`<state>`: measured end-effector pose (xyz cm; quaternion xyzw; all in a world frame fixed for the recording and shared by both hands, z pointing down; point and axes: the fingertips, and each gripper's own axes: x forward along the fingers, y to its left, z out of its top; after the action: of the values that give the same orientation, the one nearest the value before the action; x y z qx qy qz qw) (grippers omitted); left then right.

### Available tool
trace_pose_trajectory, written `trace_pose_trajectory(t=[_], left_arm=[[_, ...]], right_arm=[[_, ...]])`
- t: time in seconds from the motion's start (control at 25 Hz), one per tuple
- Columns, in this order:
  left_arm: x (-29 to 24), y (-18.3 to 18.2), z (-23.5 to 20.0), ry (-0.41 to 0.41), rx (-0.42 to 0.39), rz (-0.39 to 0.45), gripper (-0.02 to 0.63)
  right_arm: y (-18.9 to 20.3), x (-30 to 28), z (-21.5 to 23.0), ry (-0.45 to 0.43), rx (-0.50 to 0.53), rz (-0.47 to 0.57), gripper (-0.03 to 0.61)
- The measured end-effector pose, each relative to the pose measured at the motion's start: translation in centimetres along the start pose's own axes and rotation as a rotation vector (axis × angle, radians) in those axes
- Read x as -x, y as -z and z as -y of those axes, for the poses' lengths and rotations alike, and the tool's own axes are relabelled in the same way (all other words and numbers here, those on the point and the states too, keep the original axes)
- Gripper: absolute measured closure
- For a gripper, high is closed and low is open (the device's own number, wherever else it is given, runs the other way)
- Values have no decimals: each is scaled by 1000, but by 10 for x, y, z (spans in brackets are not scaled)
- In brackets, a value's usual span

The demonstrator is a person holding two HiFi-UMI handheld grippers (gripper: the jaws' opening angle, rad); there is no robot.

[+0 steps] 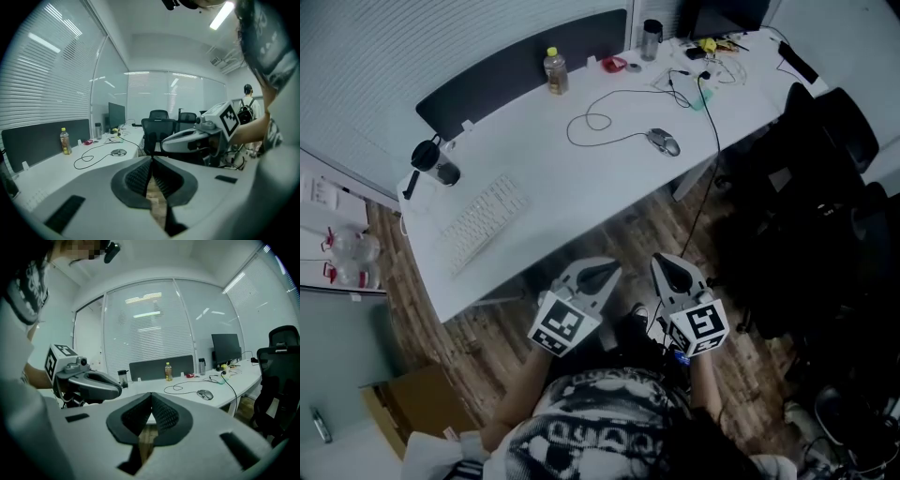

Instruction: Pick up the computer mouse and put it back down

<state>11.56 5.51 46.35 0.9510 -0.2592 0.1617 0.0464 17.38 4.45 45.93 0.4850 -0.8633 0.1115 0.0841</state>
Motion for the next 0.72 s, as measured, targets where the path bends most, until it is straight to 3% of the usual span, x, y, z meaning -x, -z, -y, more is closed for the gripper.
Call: trace_pose_trajectory(t=[0.72], left_arm=[[-38, -7, 77, -161, 24, 2, 609]], right_arm=[[21, 57, 30, -235, 69, -36, 584]])
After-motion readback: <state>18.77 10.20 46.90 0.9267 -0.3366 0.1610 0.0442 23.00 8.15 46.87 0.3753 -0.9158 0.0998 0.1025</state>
